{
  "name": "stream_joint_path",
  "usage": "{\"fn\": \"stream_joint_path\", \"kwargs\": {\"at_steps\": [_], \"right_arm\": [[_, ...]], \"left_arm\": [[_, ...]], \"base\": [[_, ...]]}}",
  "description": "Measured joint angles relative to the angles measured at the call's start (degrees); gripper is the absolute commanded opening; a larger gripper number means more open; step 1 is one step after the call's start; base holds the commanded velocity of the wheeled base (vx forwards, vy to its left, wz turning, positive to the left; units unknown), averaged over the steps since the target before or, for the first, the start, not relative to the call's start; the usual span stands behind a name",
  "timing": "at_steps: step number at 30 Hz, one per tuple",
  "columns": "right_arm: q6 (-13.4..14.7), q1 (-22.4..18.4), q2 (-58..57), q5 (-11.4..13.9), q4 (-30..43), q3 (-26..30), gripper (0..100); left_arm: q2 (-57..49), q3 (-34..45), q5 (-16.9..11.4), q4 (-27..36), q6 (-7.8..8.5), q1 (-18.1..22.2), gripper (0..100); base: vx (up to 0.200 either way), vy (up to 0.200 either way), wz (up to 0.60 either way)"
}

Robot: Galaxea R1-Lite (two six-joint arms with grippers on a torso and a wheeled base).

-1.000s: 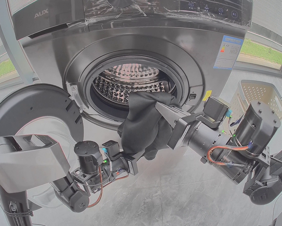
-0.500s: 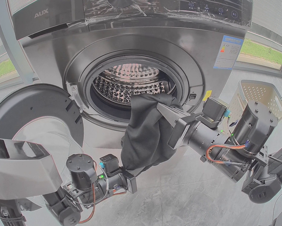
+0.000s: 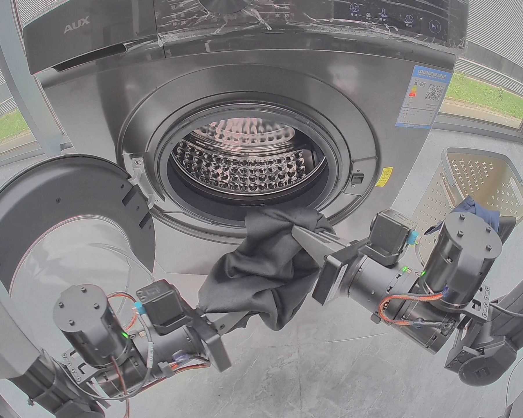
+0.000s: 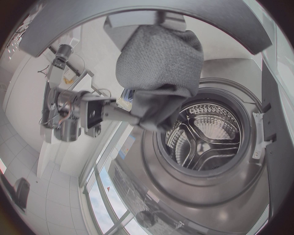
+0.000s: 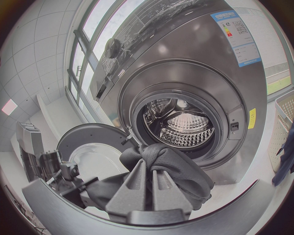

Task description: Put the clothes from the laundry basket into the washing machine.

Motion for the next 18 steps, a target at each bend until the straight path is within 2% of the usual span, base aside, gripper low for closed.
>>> {"fn": "stream_joint_path", "kwargs": {"at_steps": [5,7,18], "right_arm": [[0.0,0.2,0.1,0.4,0.0,1.5,0],[0.0,0.3,0.1,0.9,-0.1,2.2,0],[0.1,0.2,0.2,1.2,-1.5,3.2,0]], "left_arm": [[-5.2,2.3,-0.1,0.0,-2.6,0.0,0],[-6.7,2.3,0.0,0.0,-3.06,0.1,0],[-9.4,0.3,0.0,0.0,-3.3,0.1,0]], "base": [[0.0,0.0,0.0],[0.0,0.0,0.0],[0.0,0.0,0.0]]}}
